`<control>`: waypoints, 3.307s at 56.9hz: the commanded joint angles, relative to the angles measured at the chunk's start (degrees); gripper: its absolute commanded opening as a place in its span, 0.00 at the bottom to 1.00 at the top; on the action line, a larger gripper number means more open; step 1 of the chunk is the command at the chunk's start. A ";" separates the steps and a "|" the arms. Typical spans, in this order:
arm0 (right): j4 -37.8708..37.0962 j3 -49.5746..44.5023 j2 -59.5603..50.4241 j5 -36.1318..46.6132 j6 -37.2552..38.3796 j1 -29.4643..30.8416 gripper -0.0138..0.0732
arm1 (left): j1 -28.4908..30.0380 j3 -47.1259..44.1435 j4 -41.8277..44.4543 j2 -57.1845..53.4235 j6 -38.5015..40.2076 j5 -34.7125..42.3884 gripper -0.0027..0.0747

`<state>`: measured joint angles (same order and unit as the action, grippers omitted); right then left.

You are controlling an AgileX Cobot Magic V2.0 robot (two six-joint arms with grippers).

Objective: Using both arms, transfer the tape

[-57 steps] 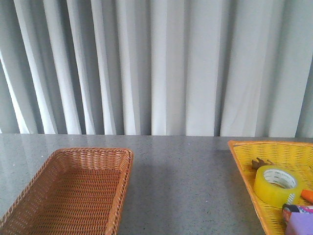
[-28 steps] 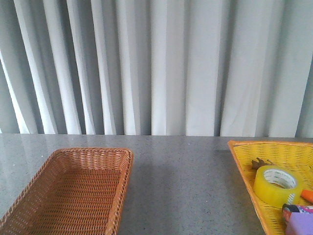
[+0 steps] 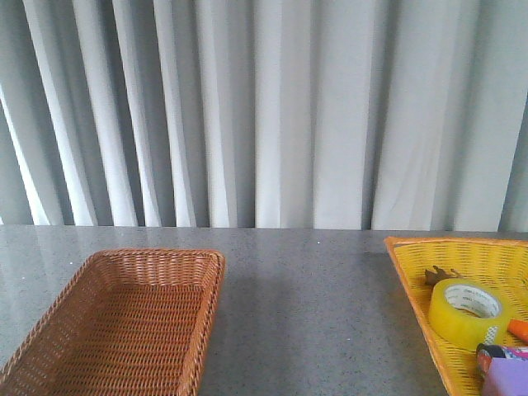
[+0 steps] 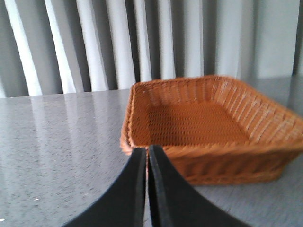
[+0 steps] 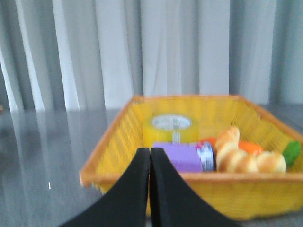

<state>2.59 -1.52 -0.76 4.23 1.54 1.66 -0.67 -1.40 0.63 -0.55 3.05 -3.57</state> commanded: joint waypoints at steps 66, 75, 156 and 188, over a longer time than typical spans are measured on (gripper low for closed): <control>-10.07 56.37 62.99 -27.27 7.81 0.22 0.16 | -2.93 66.72 -2.57 64.03 4.90 -18.69 0.03; -10.09 56.37 62.99 -28.76 6.34 0.22 0.28 | -2.93 67.02 -2.52 65.09 4.90 -18.69 0.04; -6.40 98.29 99.33 -51.17 -0.85 7.38 0.81 | -2.87 67.04 -2.42 68.25 9.66 -15.82 0.77; -6.63 104.98 113.83 -53.38 -8.59 8.42 0.81 | -2.87 67.04 -2.42 68.51 9.80 -18.73 0.77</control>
<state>-3.70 100.95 115.14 -51.86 -6.17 9.02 -3.29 63.74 -1.25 68.73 12.44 -25.77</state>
